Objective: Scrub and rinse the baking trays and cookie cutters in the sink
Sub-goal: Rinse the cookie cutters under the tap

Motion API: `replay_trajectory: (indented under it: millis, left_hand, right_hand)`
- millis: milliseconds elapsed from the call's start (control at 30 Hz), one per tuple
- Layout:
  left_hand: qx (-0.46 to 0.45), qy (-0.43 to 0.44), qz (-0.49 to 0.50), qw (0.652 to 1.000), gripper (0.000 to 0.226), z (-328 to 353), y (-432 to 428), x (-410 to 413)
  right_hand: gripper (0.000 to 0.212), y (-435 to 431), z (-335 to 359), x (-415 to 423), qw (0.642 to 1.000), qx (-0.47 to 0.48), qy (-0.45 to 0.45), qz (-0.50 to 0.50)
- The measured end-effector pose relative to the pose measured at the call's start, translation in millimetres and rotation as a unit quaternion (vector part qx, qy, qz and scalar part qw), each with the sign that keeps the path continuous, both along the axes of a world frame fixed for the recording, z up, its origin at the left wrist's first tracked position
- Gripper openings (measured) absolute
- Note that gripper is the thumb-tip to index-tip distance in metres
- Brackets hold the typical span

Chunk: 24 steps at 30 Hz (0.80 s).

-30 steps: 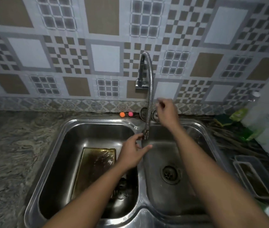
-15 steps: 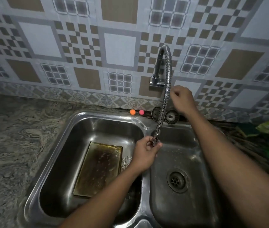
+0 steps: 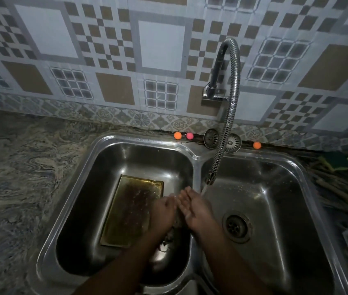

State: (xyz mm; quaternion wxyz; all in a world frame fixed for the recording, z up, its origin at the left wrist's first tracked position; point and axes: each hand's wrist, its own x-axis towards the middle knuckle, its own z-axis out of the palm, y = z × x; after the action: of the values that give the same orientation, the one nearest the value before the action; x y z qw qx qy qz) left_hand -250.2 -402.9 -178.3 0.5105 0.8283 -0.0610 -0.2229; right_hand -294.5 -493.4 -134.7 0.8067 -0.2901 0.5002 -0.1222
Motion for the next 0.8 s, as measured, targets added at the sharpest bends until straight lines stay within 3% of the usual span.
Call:
replay_trajectory:
  millis: [100, 167, 267, 400, 600, 667, 800]
  left_hand:
    - [0.098, 0.01, -0.077, 0.992, 0.027, -26, 16, 9]
    - [0.156, -0.007, -0.155, 0.975, 0.012, -39, 18, 13]
    - [0.257, -0.046, -0.265, 0.928, 0.025, -61, 14, 19]
    - [0.299, -0.034, -0.364, 0.882, 0.038, -77, 0, 18]
    - [0.294, -0.056, -0.348, 0.888, 0.025, -84, -10, 4]
    - [0.308, -0.062, -0.34, 0.886, 0.022, -83, -11, -1]
    - [0.323, -0.069, -0.29, 0.898, 0.025, -74, -7, -1]
  right_hand:
    - [0.034, 0, -9, 13, 0.995, -0.08, 0.047, 0.043]
    - [0.025, -3, -19, 20, 0.978, -0.133, 0.101, 0.126]
    - [0.016, -2, -33, 27, 0.952, -0.139, 0.134, 0.236]
    - [0.016, 3, -41, 27, 0.955, -0.166, 0.124, 0.211]
    - [0.017, 0, -42, 15, 0.954, -0.185, 0.079, 0.224]
    - [0.014, -1, -38, 13, 0.975, -0.135, 0.054, 0.17]
    - [0.028, -8, -26, 2, 0.988, -0.093, 0.013, 0.123]
